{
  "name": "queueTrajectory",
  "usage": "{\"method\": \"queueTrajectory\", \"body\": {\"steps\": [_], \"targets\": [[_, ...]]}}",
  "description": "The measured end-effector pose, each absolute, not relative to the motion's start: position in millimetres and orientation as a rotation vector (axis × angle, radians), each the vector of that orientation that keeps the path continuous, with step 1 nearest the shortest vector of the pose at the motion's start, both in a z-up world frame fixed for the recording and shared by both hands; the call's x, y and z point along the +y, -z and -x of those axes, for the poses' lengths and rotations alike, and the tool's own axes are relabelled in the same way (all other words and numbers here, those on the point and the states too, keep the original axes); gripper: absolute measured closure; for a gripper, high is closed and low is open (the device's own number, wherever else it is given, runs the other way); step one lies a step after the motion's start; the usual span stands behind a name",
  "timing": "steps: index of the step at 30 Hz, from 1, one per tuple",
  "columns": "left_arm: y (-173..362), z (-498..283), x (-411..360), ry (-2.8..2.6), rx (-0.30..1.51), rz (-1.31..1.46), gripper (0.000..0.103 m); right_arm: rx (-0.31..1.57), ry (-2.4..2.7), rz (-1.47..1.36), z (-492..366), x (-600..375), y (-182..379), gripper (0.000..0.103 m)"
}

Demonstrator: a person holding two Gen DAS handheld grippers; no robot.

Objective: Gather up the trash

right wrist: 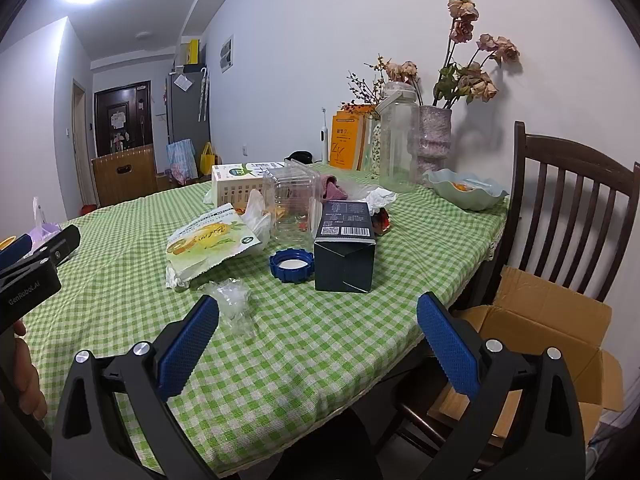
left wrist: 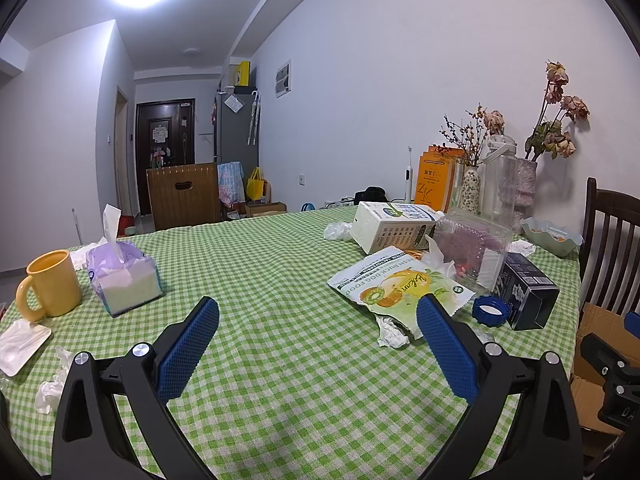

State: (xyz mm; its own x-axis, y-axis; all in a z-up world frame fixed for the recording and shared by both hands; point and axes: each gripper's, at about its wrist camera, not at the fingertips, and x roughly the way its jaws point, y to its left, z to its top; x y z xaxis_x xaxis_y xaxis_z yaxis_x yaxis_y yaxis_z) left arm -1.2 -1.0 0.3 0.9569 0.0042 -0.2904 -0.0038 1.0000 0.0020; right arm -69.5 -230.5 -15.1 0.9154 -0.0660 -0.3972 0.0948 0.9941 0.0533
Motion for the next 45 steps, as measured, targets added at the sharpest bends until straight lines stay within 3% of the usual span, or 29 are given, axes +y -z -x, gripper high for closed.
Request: {"method": "queueTrajectory", "body": {"steps": [45], "targets": [[-2.0,1.5,5.0,-0.026,0.296,0.007,0.007,0.370,0.094,-0.055,86.1,-246.5,11.9,0.008]]}}
